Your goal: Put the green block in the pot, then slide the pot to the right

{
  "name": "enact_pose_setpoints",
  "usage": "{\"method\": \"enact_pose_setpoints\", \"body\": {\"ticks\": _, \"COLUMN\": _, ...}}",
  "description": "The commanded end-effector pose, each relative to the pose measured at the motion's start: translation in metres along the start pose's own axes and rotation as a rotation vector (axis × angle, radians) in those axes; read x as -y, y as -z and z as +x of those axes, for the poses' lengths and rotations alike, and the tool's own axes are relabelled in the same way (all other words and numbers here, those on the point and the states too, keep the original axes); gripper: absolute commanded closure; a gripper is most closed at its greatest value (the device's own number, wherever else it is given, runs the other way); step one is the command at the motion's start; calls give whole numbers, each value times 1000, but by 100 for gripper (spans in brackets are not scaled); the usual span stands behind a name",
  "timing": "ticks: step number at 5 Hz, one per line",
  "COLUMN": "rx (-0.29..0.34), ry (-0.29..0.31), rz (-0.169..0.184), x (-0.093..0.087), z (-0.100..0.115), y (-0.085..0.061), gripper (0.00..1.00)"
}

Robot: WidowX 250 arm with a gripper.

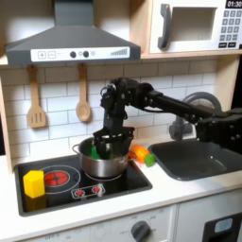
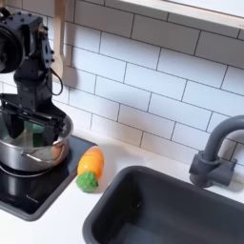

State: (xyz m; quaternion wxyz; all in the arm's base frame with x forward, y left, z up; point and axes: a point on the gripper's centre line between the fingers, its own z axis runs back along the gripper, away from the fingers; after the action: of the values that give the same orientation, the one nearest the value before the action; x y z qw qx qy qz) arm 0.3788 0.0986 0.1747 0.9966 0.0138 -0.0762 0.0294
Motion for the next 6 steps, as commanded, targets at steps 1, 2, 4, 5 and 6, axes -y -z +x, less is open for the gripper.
{"method": "enact_pose_setpoints", "body": {"ticks": 1, "rx": -3, "ry": 31, "rz": -6, "x": 15, "z": -10, "y": -1, "gripper": 0}}
{"method": "enact_pose_setpoints", "body": {"ticks": 2, "rx": 2, "ry": 46, "rz": -9, "x": 21, "z": -14, "y": -5, "gripper": 0}}
{"method": "enact_pose_setpoints", "body": {"ticks": 4, "rx": -10, "ry": 64, "rz": -23, "x": 26, "z": -21, "y": -3, "gripper": 0}}
{"method": "enact_pose_setpoints", "body": {"ticks": 5, "rx": -9, "ry": 67, "rz": -22, "x": 27, "z": -20, "y": -3, "gripper": 0}}
{"method": "enact_pose_setpoints", "body": {"ticks": 6, "rx": -10, "ry": 65, "rz": -24, "x": 27, "z": -20, "y": -3, "gripper": 0}}
